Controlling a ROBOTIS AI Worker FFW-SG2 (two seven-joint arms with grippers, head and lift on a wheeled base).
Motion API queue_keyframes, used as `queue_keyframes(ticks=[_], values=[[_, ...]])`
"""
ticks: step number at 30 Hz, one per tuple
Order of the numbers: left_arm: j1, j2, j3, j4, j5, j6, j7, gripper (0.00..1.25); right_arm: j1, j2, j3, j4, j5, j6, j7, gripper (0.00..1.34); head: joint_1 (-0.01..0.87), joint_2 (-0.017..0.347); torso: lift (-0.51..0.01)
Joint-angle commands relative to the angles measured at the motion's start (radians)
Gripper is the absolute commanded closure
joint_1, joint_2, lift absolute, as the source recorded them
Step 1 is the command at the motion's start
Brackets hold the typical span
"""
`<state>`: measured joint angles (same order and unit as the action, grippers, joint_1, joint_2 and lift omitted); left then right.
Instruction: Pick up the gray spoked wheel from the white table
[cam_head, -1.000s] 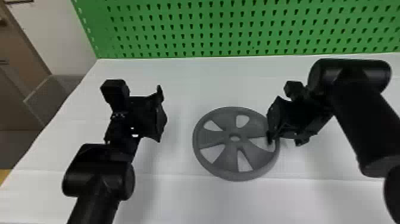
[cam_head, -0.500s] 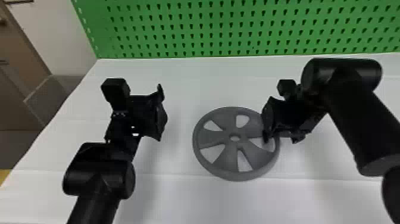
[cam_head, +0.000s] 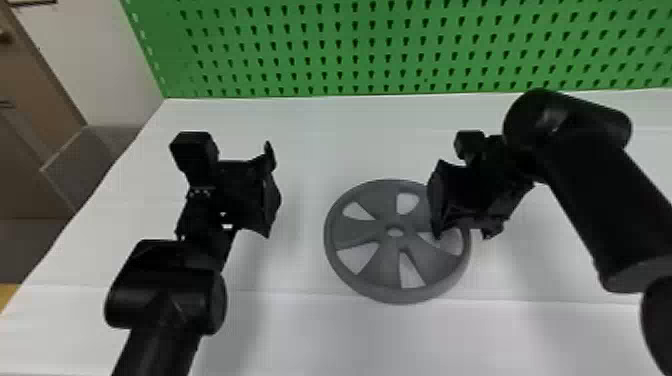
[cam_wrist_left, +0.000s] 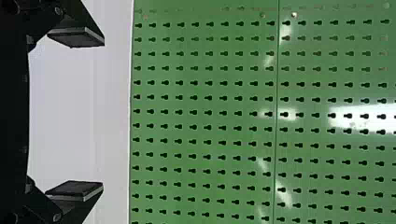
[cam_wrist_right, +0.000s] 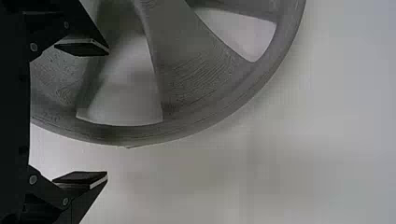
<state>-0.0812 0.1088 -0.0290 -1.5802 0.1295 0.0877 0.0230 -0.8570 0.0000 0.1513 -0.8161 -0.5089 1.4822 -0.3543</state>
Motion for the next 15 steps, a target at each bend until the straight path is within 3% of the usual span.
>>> queue_keyframes(ticks=[1, 15], values=[[0.0, 0.0, -0.002, 0.0, -0.001, 0.0, 0.0, 0.19, -0.001, 0.001, -0.004, 0.0, -0.039, 0.0, -0.025, 0.33, 0.779, 0.146, -0.084], [0.0, 0.002, -0.002, 0.0, -0.001, 0.001, 0.0, 0.19, 0.006, 0.001, 0.008, 0.005, -0.066, -0.014, -0.06, 0.33, 0.779, 0.146, -0.084]])
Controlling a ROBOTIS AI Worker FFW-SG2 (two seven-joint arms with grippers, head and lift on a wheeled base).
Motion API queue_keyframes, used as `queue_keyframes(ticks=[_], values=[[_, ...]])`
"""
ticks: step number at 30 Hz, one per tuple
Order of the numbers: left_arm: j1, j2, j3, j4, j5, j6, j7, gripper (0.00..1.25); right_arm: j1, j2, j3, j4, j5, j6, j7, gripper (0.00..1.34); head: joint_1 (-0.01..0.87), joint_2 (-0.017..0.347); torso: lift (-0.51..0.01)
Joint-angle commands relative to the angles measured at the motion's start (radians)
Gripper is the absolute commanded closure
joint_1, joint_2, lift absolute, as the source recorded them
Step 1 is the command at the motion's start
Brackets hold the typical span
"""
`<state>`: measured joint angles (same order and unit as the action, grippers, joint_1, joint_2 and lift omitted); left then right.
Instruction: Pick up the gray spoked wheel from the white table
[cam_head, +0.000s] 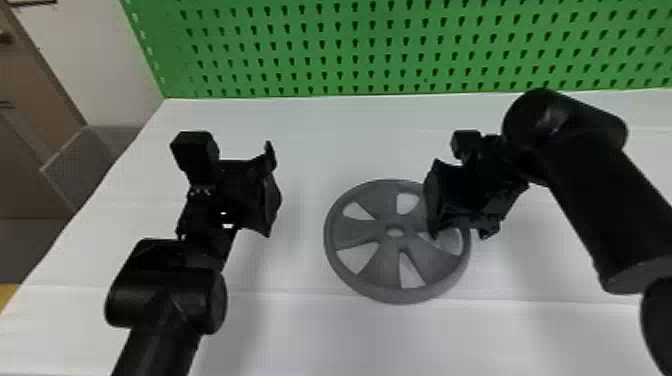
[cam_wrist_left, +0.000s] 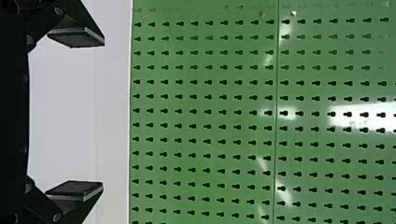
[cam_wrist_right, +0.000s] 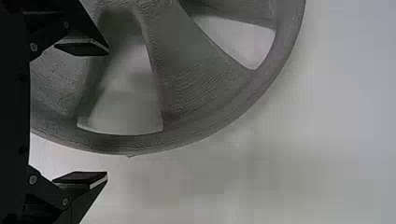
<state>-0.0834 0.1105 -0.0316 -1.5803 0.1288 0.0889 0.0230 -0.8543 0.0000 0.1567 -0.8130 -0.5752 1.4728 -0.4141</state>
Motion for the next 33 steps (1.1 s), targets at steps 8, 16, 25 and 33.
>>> queue_keyframes(ticks=[8, 16, 25, 33], values=[[-0.001, 0.0, 0.001, -0.001, 0.0, 0.0, 0.0, 0.19, 0.003, 0.001, 0.012, 0.014, -0.003, -0.008, 0.0, 0.4, 0.779, 0.146, -0.084], [0.001, 0.002, -0.001, 0.0, 0.0, 0.0, 0.0, 0.19, 0.003, 0.001, 0.02, 0.014, -0.006, -0.019, 0.0, 0.49, 0.779, 0.146, -0.084], [0.001, 0.002, -0.002, -0.001, -0.002, 0.0, 0.0, 0.19, -0.002, 0.001, 0.043, 0.014, 0.009, -0.028, 0.0, 0.58, 0.779, 0.146, -0.084], [0.001, 0.003, -0.002, -0.001, -0.002, 0.0, 0.0, 0.19, -0.005, 0.001, 0.049, 0.014, 0.012, -0.028, 0.0, 0.8, 0.779, 0.146, -0.084]])
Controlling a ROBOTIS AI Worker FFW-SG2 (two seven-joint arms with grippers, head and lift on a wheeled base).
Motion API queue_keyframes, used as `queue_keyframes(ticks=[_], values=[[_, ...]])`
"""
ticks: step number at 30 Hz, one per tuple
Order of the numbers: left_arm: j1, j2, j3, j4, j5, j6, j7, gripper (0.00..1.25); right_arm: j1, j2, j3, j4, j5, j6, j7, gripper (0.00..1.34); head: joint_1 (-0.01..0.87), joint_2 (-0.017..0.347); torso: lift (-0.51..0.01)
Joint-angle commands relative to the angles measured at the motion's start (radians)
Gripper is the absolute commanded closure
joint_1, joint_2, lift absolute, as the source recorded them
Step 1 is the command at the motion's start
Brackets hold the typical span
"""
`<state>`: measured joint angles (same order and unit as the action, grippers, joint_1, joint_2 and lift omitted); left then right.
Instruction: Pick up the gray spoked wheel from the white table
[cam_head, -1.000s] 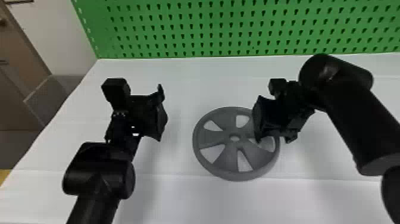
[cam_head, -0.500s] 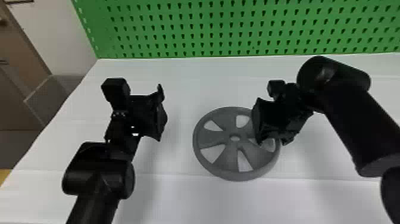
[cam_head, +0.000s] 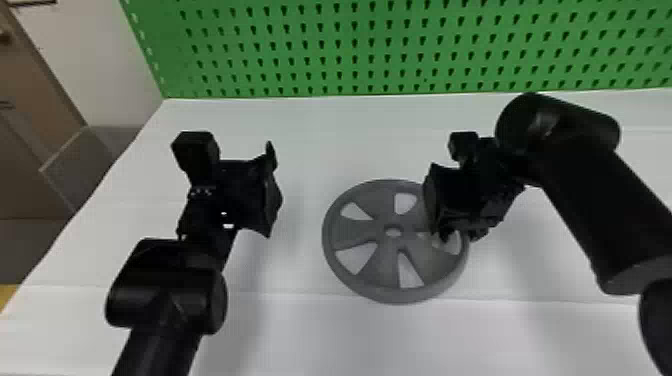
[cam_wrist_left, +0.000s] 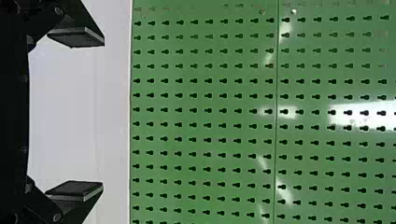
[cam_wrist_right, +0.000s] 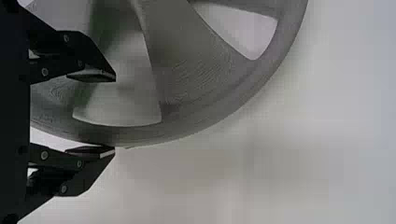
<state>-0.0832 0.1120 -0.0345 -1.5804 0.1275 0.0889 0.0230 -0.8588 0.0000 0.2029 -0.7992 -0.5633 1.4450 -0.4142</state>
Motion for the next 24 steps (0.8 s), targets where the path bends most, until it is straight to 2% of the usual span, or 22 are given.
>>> queue_keyframes(ticks=[1, 13, 19, 24], values=[[-0.001, 0.0, -0.001, 0.0, 0.0, 0.0, 0.0, 0.19, 0.001, 0.001, 0.006, 0.0, 0.0, 0.0, 0.0, 0.79, 0.779, 0.146, -0.084], [-0.003, 0.002, -0.001, 0.0, 0.0, 0.0, 0.0, 0.19, 0.001, 0.001, 0.017, 0.006, -0.006, -0.002, 0.0, 0.8, 0.779, 0.146, -0.084], [-0.003, 0.002, -0.001, 0.0, -0.002, 0.0, 0.0, 0.19, 0.0, 0.001, 0.03, 0.008, -0.004, -0.005, 0.0, 1.01, 0.779, 0.146, -0.084], [-0.003, 0.002, 0.001, 0.0, -0.002, 0.0, 0.0, 0.19, -0.006, 0.001, 0.04, 0.008, 0.011, 0.0, 0.0, 1.02, 0.779, 0.146, -0.084]])
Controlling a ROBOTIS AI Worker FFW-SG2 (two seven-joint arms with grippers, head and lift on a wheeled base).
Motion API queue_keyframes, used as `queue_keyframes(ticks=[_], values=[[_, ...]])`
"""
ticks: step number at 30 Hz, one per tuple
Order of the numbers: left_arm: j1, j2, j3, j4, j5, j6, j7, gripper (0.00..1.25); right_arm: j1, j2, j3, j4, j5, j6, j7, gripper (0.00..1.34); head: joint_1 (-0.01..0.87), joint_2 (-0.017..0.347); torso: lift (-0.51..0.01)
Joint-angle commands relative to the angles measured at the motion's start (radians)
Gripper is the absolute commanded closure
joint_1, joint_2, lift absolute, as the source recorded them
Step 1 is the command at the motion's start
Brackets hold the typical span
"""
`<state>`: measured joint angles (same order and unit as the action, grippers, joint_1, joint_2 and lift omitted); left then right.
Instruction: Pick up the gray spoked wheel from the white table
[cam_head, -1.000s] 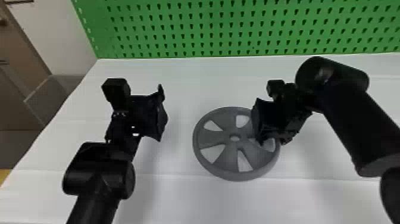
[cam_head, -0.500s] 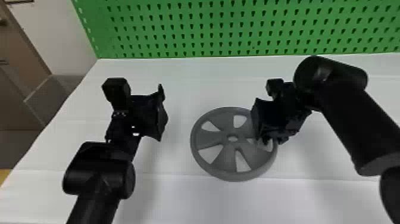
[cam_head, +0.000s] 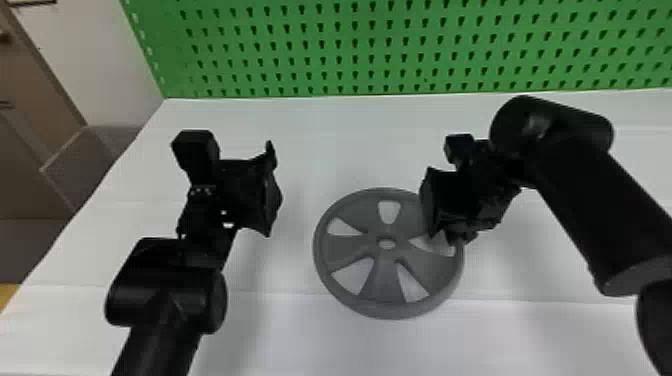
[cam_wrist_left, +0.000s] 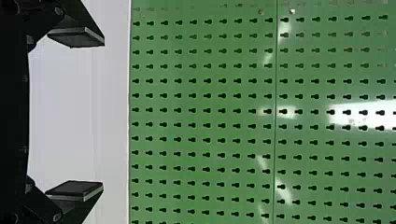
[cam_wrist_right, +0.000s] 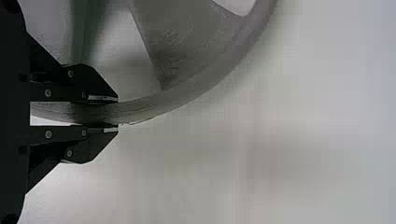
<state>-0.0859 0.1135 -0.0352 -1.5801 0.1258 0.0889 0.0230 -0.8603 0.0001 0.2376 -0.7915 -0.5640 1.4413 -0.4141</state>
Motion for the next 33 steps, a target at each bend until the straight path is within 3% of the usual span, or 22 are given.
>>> queue_keyframes(ticks=[1, 16, 21, 25, 33], values=[[0.0, 0.0, 0.001, 0.0, 0.0, 0.0, 0.0, 0.19, -0.005, 0.001, 0.006, 0.0, 0.012, 0.004, 0.0, 1.02, 0.779, 0.146, -0.084], [0.002, 0.002, 0.001, 0.0, -0.002, 0.0, 0.0, 0.19, 0.0, 0.001, -0.009, -0.005, 0.032, 0.001, 0.0, 1.06, 0.779, 0.146, -0.084], [0.005, 0.003, 0.003, -0.001, -0.002, -0.001, 0.0, 0.19, 0.009, 0.001, -0.003, -0.043, 0.044, -0.007, 0.0, 1.07, 0.779, 0.146, -0.084], [0.008, 0.005, 0.004, -0.001, 0.0, 0.0, 0.0, 0.19, 0.027, 0.001, -0.001, -0.13, 0.087, -0.015, 0.0, 1.08, 0.779, 0.146, -0.084], [0.012, 0.008, 0.006, -0.003, 0.005, -0.001, -0.001, 0.19, 0.122, -0.002, -0.047, -0.351, 0.082, -0.121, 0.002, 1.09, 0.779, 0.146, -0.084]])
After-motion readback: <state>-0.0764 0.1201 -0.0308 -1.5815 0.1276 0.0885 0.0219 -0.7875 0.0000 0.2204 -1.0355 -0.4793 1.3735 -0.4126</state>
